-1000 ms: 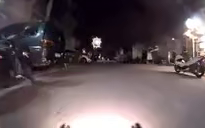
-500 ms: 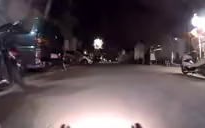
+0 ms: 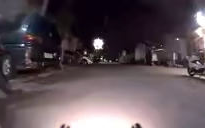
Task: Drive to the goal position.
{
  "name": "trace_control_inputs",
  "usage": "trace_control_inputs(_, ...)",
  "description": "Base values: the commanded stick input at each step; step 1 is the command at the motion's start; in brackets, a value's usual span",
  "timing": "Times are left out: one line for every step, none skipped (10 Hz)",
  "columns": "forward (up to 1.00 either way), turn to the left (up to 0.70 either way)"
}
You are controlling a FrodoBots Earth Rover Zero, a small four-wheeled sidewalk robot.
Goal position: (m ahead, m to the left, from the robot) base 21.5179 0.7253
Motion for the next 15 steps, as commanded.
trace_control_inputs(0.85,0.0)
trace_control_inputs(0.85,0.0)
trace_control_inputs(0.85,0.0)
trace_control_inputs(0.85,0.0)
trace_control_inputs(0.85,0.0)
trace_control_inputs(0.85,0.0)
trace_control_inputs(0.85,0.0)
trace_control_inputs(0.85,0.0)
trace_control_inputs(0.85,0.0)
trace_control_inputs(0.85,0.0)
trace_control_inputs(0.85,0.0)
trace_control_inputs(0.85,0.0)
trace_control_inputs(0.85,0.0)
trace_control_inputs(0.85,0.0)
trace_control_inputs(0.85,0.0)
